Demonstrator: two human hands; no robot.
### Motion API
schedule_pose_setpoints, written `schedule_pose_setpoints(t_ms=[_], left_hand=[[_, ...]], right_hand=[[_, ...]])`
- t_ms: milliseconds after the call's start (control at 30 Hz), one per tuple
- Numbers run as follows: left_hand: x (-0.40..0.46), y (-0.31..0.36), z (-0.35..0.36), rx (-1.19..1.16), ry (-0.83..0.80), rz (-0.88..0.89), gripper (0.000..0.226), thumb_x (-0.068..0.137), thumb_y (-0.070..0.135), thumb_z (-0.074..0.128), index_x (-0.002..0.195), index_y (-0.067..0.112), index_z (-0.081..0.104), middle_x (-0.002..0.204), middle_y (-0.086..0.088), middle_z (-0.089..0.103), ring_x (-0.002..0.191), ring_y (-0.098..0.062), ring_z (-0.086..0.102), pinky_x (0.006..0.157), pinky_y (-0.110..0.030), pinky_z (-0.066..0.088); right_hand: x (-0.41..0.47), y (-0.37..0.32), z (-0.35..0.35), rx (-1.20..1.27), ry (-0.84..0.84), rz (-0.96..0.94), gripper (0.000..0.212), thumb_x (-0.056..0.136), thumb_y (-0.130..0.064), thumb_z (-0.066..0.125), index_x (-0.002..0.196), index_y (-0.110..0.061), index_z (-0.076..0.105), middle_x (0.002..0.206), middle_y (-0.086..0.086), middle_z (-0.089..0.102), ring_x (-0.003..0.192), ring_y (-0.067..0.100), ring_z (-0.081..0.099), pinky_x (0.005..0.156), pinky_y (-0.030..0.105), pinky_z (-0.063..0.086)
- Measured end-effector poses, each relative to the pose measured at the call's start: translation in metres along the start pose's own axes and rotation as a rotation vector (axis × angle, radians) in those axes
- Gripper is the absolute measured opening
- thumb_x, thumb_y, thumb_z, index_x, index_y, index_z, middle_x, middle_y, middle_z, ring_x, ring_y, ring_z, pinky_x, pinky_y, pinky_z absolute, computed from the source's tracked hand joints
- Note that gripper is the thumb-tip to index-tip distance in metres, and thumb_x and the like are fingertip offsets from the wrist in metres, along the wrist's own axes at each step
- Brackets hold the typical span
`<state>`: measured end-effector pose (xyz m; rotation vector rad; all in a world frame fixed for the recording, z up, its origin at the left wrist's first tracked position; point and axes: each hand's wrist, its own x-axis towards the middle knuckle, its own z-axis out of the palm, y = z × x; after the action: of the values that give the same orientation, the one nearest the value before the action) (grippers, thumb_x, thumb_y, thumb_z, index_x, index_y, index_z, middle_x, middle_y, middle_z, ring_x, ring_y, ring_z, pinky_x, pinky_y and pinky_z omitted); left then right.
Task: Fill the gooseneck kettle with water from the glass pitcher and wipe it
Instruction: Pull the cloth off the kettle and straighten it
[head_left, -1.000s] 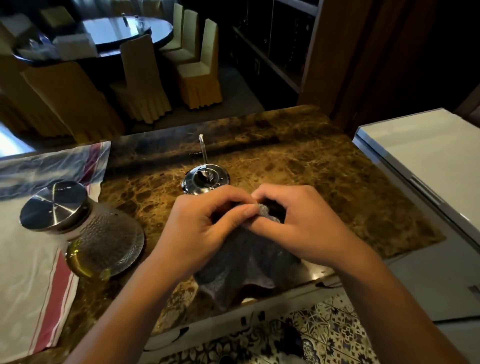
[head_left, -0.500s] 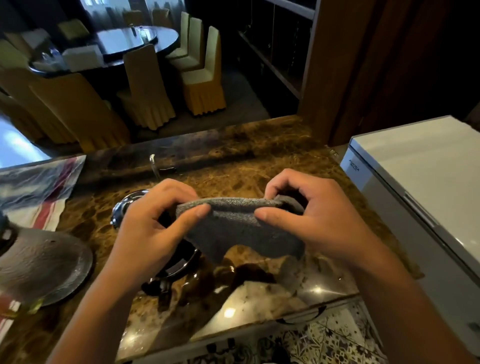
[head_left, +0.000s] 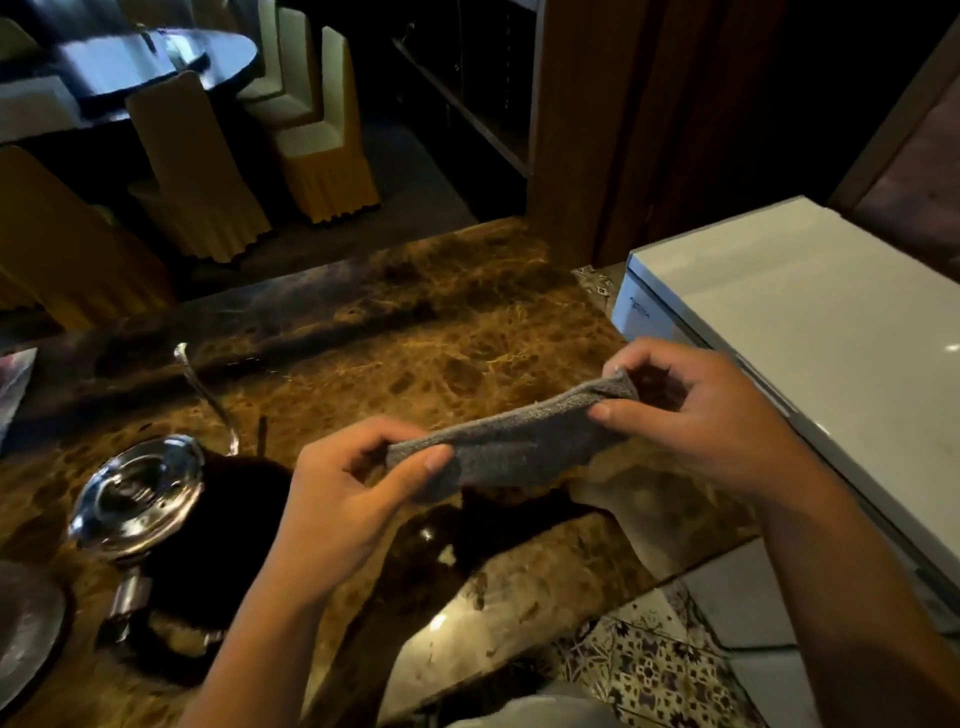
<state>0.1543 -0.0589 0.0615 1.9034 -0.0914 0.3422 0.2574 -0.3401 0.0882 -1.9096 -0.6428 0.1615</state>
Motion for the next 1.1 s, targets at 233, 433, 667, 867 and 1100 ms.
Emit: schedule_pose_setpoints(t_ms=[233, 433, 667, 867, 1100], left_hand=[[0.033, -0.035, 0.031, 0.019, -0.001, -0.106, 0.008, 0.084, 0.042, 0.081, 0.079, 0.039, 0.075, 0.081, 0.018, 0.076, 0.072, 0.003, 0.069, 0.065, -0.01, 0.051], [0.089, -0.083, 0.044, 0.258, 0.034, -0.301, 0.011, 0.095, 0.035, 0.072, 0.095, 0.024, 0.076, 0.088, 0.013, 0.075, 0.086, -0.003, 0.071, 0.075, -0.02, 0.056], [0.138, -0.133, 0.06, 0.522, 0.296, -0.392, 0.043, 0.096, 0.032, 0.073, 0.135, 0.02, 0.06, 0.12, 0.006, 0.067, 0.109, -0.008, 0.062, 0.1, -0.029, 0.051], [0.096, -0.122, 0.09, 0.871, 0.148, -0.201, 0.065, 0.103, 0.04, 0.054, 0.156, 0.006, 0.039, 0.161, -0.01, 0.044, 0.155, -0.029, 0.033, 0.127, -0.046, 0.027], [0.062, -0.139, 0.098, 1.114, -0.12, -0.364, 0.071, 0.107, 0.061, 0.025, 0.164, 0.018, 0.029, 0.172, 0.001, 0.024, 0.163, -0.03, 0.005, 0.128, -0.061, 0.013]], right_hand=[[0.029, 0.051, -0.012, 0.121, 0.018, 0.159, 0.015, 0.079, -0.029, 0.075, 0.091, -0.02, 0.078, 0.083, -0.008, 0.076, 0.076, 0.001, 0.07, 0.07, 0.014, 0.053], [0.11, 0.116, -0.004, 0.092, -0.099, 0.236, 0.011, 0.089, -0.015, 0.078, 0.089, -0.026, 0.078, 0.082, -0.011, 0.077, 0.075, -0.002, 0.068, 0.07, 0.013, 0.052], [0.182, 0.165, 0.018, -0.282, -0.032, 0.203, 0.03, 0.094, -0.038, 0.072, 0.119, -0.021, 0.07, 0.113, -0.001, 0.071, 0.106, 0.018, 0.066, 0.089, 0.034, 0.051], [0.151, 0.175, 0.038, -0.632, -0.164, -0.065, 0.07, 0.103, -0.049, 0.044, 0.16, -0.01, 0.032, 0.171, 0.01, 0.025, 0.159, 0.026, 0.018, 0.128, 0.048, 0.015], [0.132, 0.19, 0.041, -1.009, -0.489, -0.096, 0.096, 0.097, -0.074, 0.006, 0.163, -0.007, 0.024, 0.173, 0.014, 0.015, 0.162, 0.028, 0.008, 0.128, 0.059, 0.012]])
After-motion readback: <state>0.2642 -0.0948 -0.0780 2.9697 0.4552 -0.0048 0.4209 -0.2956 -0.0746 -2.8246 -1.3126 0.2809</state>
